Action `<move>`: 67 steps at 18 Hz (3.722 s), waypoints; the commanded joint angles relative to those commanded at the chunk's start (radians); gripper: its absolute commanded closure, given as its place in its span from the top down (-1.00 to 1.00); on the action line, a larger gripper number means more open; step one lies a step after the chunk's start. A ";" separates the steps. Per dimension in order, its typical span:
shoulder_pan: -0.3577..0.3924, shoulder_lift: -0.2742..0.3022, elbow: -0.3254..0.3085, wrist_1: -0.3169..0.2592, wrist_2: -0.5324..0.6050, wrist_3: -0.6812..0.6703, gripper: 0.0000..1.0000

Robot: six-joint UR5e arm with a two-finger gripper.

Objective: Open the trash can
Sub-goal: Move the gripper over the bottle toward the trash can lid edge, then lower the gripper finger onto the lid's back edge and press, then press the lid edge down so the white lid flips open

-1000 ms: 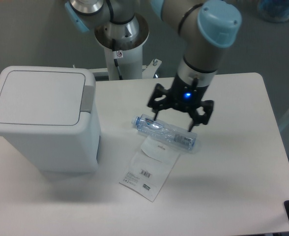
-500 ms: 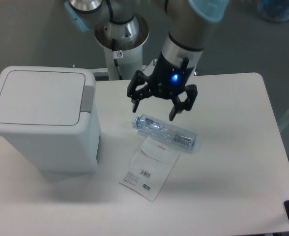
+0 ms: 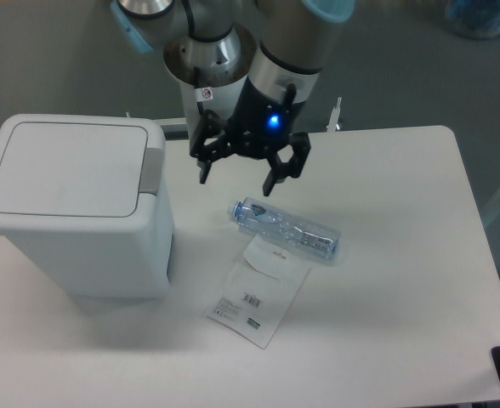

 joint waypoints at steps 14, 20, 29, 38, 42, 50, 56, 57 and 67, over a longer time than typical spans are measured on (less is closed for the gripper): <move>-0.009 0.029 -0.074 0.034 -0.012 -0.014 1.00; -0.020 0.028 -0.108 0.083 -0.041 -0.026 1.00; -0.018 0.031 -0.106 0.087 -0.041 -0.026 1.00; -0.014 0.034 -0.103 0.087 -0.063 -0.034 1.00; -0.014 0.034 -0.109 0.087 -0.061 -0.032 1.00; -0.015 0.031 -0.111 0.089 -0.060 -0.032 1.00; -0.017 0.028 -0.111 0.089 -0.060 -0.031 1.00; -0.017 0.026 -0.111 0.087 -0.060 -0.031 1.00; -0.015 0.025 -0.111 0.089 -0.060 -0.032 1.00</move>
